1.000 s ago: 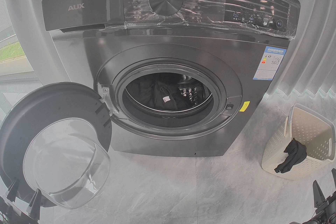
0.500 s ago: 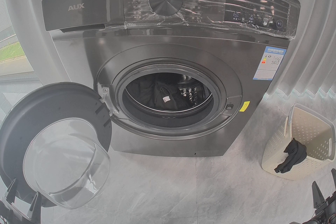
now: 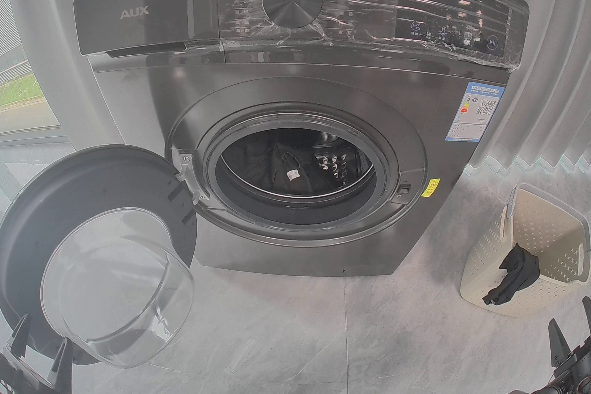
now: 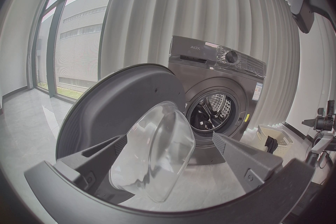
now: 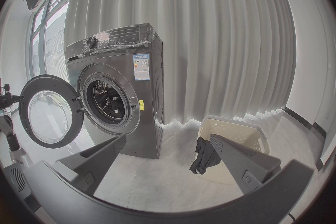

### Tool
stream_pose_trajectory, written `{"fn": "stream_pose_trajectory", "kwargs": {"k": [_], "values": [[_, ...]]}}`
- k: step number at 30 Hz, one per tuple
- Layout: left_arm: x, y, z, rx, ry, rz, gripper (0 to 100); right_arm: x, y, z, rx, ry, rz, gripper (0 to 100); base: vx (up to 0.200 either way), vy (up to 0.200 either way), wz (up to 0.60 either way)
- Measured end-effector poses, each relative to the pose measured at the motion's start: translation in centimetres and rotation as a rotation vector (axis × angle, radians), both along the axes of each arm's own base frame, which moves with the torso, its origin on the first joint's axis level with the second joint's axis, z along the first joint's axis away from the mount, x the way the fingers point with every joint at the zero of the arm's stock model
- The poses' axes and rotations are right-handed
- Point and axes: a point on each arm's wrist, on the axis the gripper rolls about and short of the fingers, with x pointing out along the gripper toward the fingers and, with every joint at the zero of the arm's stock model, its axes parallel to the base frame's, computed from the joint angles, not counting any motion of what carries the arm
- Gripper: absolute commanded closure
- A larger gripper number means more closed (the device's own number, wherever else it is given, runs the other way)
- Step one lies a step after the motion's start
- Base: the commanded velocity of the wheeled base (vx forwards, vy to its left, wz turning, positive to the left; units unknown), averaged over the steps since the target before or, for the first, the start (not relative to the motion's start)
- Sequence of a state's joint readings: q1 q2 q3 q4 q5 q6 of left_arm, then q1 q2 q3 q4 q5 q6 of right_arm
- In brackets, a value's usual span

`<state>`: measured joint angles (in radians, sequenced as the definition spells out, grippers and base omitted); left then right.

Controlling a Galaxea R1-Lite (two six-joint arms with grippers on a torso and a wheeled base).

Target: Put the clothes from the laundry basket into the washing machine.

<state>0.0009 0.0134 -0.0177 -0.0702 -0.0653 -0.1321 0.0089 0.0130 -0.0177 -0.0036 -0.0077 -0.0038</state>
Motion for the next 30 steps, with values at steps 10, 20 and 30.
{"fn": "stream_pose_trajectory", "kwargs": {"k": [10,20,30], "values": [[0.0,-0.01,0.0,0.004,0.0,-0.004,0,0.0,0.0,0.0,0.0,0.001,0.0,0,0.0,-0.1,0.0],[0.0,-0.01,0.0,-0.001,0.0,-0.004,0,0.01,0.01,0.01,-0.001,0.001,0.003,0,0.0,0.0,-0.48],[0.0,-0.01,0.0,0.001,0.0,-0.005,0,0.01,0.01,0.01,0.0,0.001,0.003,0,0.0,0.0,-0.18]]}}
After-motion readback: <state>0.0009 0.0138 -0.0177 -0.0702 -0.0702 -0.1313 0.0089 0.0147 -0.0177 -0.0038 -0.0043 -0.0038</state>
